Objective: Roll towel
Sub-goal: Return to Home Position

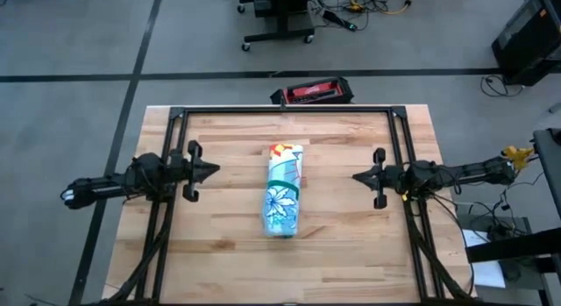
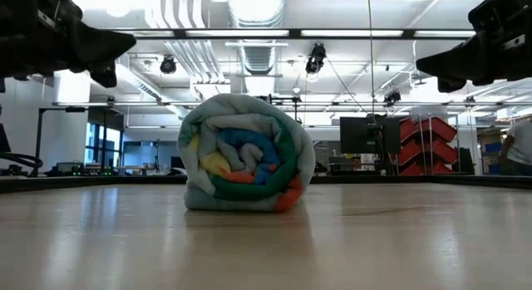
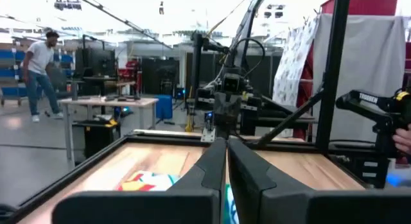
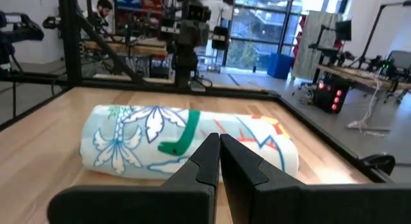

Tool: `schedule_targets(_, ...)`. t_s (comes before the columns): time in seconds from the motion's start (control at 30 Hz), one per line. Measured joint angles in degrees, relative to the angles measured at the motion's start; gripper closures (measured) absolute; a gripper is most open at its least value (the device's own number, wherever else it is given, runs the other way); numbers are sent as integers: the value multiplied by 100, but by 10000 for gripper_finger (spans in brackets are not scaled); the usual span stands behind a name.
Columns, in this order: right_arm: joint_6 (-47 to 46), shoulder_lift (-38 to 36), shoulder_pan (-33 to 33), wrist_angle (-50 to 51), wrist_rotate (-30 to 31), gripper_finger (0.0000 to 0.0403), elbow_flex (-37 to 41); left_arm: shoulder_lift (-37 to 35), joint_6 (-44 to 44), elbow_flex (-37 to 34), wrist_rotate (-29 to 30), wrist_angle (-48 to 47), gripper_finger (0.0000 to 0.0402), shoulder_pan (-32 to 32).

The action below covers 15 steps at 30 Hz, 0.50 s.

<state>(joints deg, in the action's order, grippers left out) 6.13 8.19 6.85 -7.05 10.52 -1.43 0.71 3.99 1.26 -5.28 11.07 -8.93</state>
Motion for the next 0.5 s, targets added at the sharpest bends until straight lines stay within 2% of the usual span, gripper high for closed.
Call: schedule_targets(0.5,-9,98,0,-7,-2,403,0,408,-2,6,20,-2,388,-7)
